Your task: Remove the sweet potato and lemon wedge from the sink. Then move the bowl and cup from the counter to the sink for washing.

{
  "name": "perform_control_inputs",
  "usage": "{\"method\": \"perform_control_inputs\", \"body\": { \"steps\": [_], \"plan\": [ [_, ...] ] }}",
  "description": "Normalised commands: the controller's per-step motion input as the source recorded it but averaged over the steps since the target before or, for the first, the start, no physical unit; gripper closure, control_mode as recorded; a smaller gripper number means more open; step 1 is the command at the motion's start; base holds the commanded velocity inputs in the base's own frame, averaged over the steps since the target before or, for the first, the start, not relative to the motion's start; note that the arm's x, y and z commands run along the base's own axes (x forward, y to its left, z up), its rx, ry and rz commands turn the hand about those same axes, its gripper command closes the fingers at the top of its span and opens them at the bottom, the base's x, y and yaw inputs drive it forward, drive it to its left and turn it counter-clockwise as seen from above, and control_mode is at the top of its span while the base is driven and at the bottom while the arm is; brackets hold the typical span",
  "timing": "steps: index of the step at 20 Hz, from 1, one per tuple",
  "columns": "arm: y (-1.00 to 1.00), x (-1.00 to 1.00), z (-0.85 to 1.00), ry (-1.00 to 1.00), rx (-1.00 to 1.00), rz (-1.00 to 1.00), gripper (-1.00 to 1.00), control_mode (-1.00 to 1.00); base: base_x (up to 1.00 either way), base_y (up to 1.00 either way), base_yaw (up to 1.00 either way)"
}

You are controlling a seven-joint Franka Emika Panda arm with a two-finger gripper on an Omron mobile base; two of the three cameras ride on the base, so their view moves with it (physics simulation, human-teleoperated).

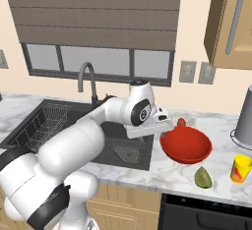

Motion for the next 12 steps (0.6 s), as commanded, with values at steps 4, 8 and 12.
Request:
{"method": "perform_control_inputs", "body": {
  "steps": [4, 8, 12],
  "plan": [
    [0.03, 0.31, -0.14, 0.0, 0.0, 0.0, -1.0, -1.0, 0.0, 0.0, 0.0],
    [0.01, 0.28, -0.12, 0.0, 0.0, 0.0, -1.0, -1.0, 0.0, 0.0, 0.0],
    [0.0, 0.24, -0.12, 0.0, 0.0, 0.0, -1.0, -1.0, 0.0, 0.0, 0.0]
  ]
}}
